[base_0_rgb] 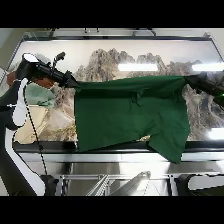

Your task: Fold the shirts.

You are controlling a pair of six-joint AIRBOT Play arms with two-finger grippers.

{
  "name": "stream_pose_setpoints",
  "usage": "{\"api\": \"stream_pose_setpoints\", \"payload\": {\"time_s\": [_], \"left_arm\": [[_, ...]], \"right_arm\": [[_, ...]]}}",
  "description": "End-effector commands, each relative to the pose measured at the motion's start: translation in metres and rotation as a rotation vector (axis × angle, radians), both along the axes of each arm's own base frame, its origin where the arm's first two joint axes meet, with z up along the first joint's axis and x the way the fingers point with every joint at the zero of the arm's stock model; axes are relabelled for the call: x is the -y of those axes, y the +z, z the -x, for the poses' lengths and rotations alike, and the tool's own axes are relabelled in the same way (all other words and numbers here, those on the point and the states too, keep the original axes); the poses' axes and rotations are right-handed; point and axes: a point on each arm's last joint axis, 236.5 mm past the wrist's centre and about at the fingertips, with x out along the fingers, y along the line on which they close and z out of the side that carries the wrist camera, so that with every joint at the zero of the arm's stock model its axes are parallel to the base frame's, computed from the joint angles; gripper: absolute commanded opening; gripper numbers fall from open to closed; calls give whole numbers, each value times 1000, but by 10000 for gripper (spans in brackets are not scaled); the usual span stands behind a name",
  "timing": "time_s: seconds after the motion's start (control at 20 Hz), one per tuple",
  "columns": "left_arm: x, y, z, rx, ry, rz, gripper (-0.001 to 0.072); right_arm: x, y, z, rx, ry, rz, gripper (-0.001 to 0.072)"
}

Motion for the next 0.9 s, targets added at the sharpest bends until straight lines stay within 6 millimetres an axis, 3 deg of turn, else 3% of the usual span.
{"api": "stream_pose_setpoints", "payload": {"time_s": [0.0, 0.1, 0.2, 0.55, 0.6, 0.65, 0.7, 0.85], "left_arm": [[1, -20, 31, -112, -46, 5, 17], [-6, -33, 53, -201, -76, -32, 10], [-15, -46, 63, -252, -71, -85, 10], [16, -48, 71, -256, -123, -87, 36], [18, -46, 75, -278, -131, -88, 240], [17, -44, 80, -309, -133, -88, 287], [14, -40, 86, -342, -140, -84, 287], [-11, -17, 89, -403, -104, -83, 287]], "right_arm": [[14, -49, 23, -154, 49, 96, 26], [18, -73, 41, -231, 95, 131, 26], [15, -82, 48, -254, 127, 134, 26], [12, -88, 49, -260, 136, 130, 27], [10, -86, 50, -258, 144, 122, 77], [5, -80, 51, -250, 166, 107, 291], [2, -71, 53, -235, 194, 97, 352], [14, -36, 66, -218, 236, 121, 352]]}}
